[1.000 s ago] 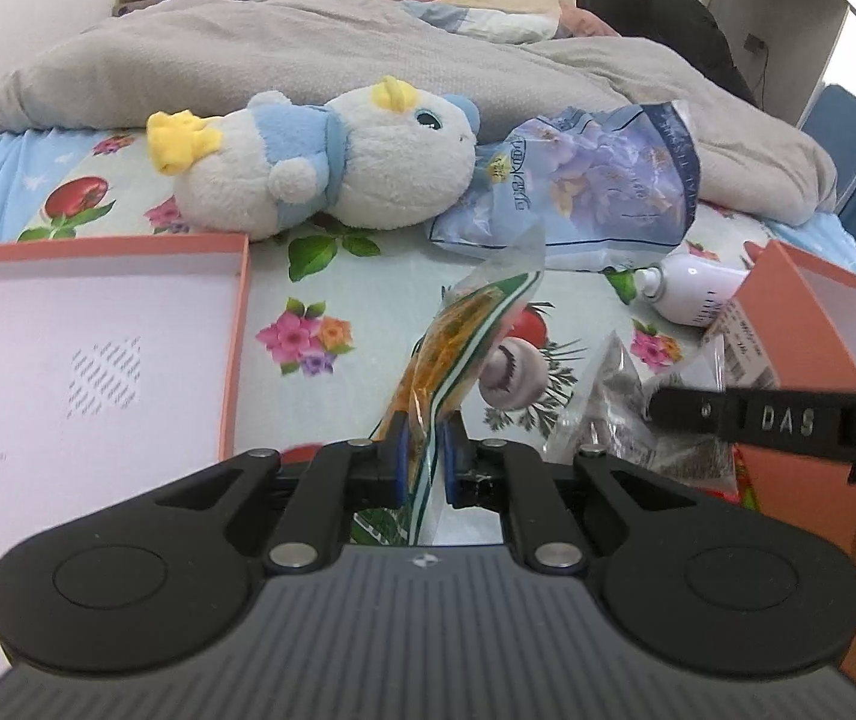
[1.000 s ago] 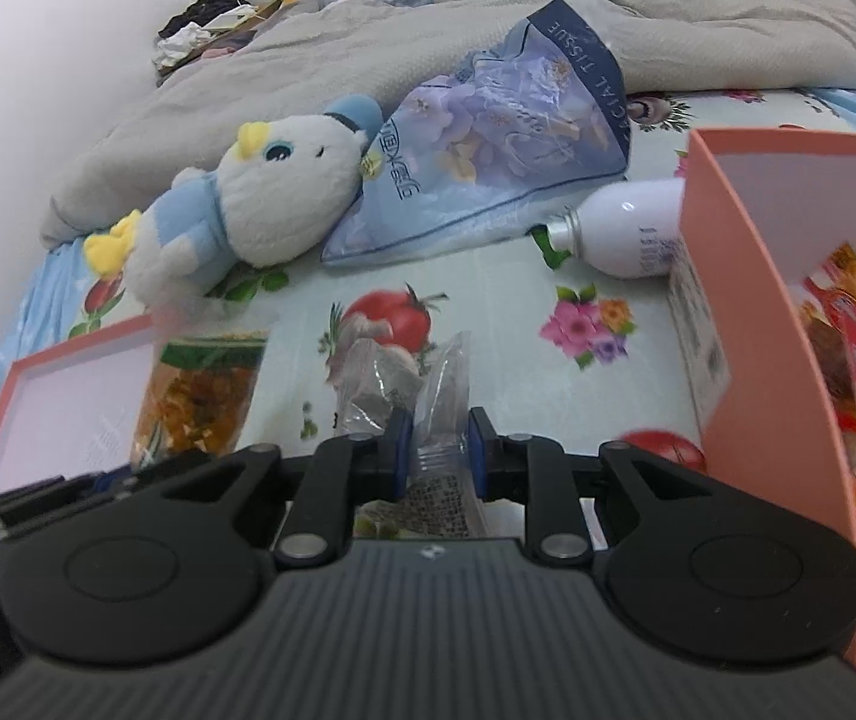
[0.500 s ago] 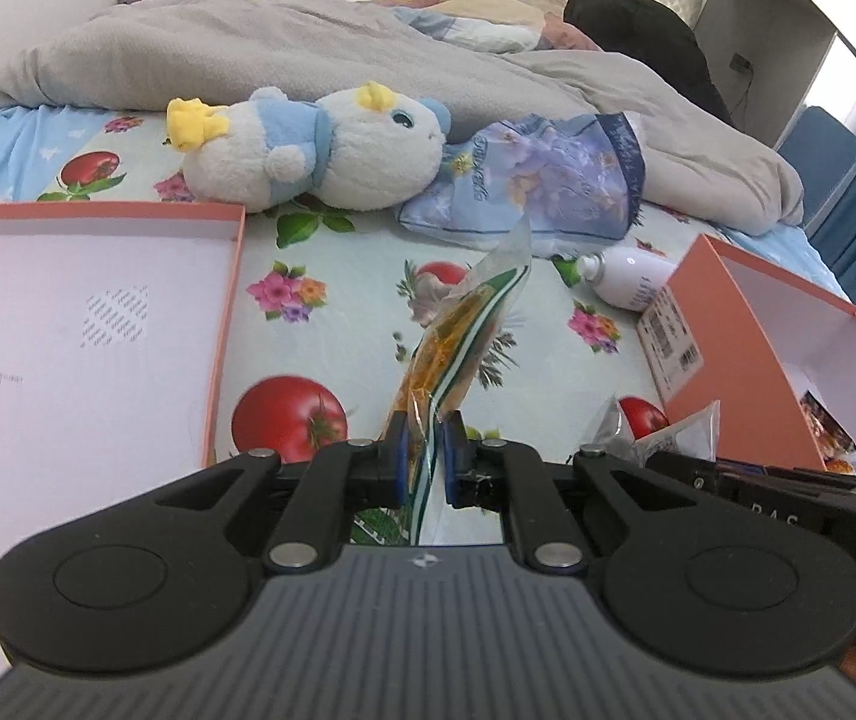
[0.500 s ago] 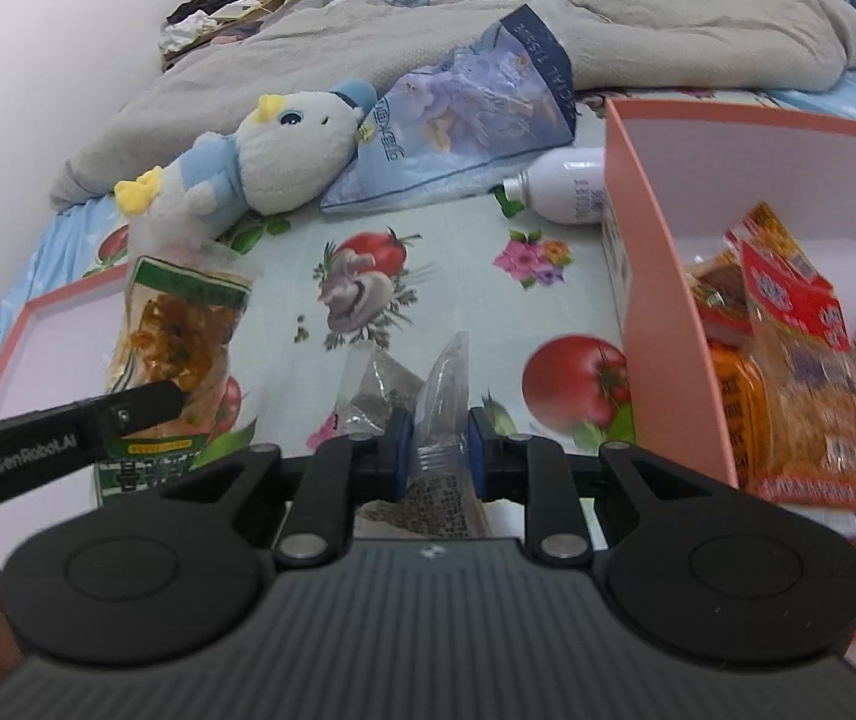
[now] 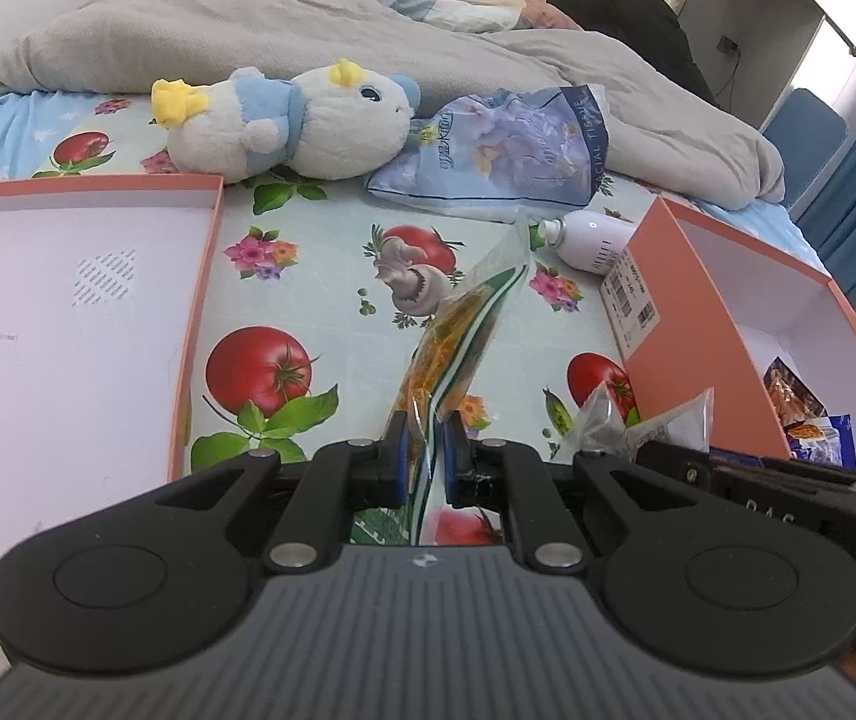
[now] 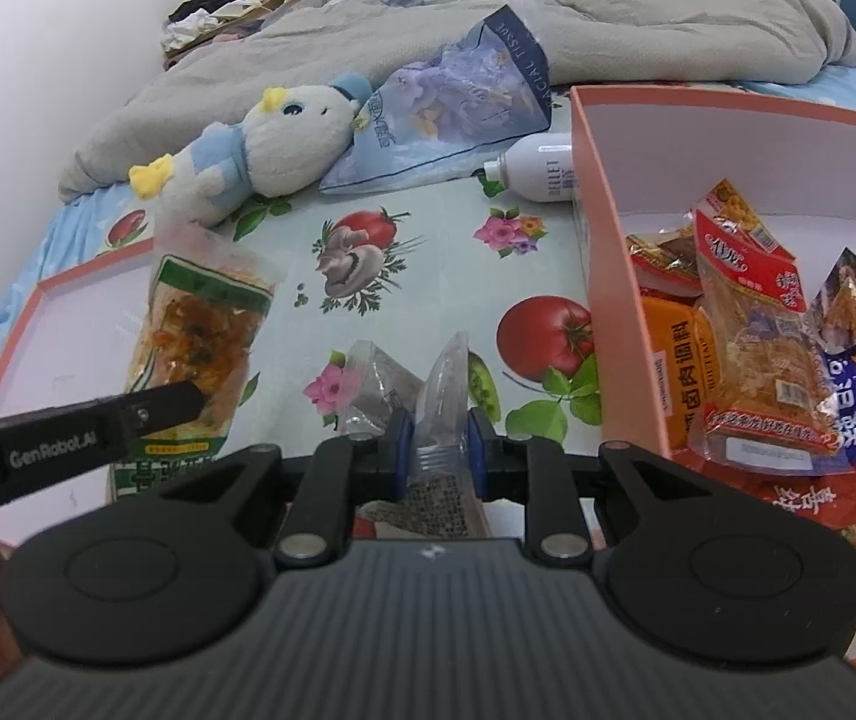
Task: Organize snacks
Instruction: 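Lift both held packets and carry them over the box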
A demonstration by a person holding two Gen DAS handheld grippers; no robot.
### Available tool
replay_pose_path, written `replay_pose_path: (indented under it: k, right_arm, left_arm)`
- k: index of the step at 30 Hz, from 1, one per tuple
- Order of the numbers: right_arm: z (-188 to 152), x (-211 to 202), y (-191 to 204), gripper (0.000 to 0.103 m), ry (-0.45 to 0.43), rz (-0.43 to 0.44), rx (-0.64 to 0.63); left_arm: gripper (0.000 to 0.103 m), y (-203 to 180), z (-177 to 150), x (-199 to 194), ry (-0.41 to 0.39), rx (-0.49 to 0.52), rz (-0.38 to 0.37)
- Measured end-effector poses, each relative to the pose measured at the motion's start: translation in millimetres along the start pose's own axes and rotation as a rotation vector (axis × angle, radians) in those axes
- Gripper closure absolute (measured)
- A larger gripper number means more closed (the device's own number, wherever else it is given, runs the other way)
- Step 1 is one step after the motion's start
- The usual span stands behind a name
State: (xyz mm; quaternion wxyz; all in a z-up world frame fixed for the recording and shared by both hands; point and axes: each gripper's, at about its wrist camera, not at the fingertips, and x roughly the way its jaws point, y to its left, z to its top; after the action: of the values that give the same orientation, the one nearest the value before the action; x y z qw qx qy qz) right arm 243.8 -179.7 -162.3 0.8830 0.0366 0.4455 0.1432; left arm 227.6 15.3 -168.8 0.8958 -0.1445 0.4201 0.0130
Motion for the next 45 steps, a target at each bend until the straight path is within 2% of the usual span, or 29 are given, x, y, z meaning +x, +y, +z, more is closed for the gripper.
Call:
replay_pose_path:
  k: [5,10,20,33,38,45]
  right_arm:
    - [12.0,-15.2,-1.1,0.080,-0.024,-0.009,0.000]
    - [22.6,-38.9,-4.5,0.080,-0.086,-0.016,-0.017]
    - [38.9,-85.2,-29.0,0.080,-0.178,-0.018,0.029]
    - [87.8,-145.3,-70.6,0.080,-0.333,-0.031,0.051]
    - [100.8,-154.7,-91.3,0.080,-0.370,-0.043,0.049]
    - [104.7,-150.6,-135.3,0.080,-0.372,-0.087,0.078]
  left_arm:
    - [0.090,-10.8,6.9,-13.0,0.010,-0.016,-0.022]
    - [0.090,-26.9,17.7,-31.9,-0.027,0.014,-0.033]
    - [0.090,-65.7,32.9,-56.5,-0.062,0.050,-0.075]
    - [0.090,-148.4,94.8,-95.5,-0.180,0.143,-0.156]
    - [0.090,-183.3,109.7,-94.4,-0.193,0.174,-0.179]
    - [0.090,-232.4,112.0,-67.5,-0.152,0.229,-0.206]
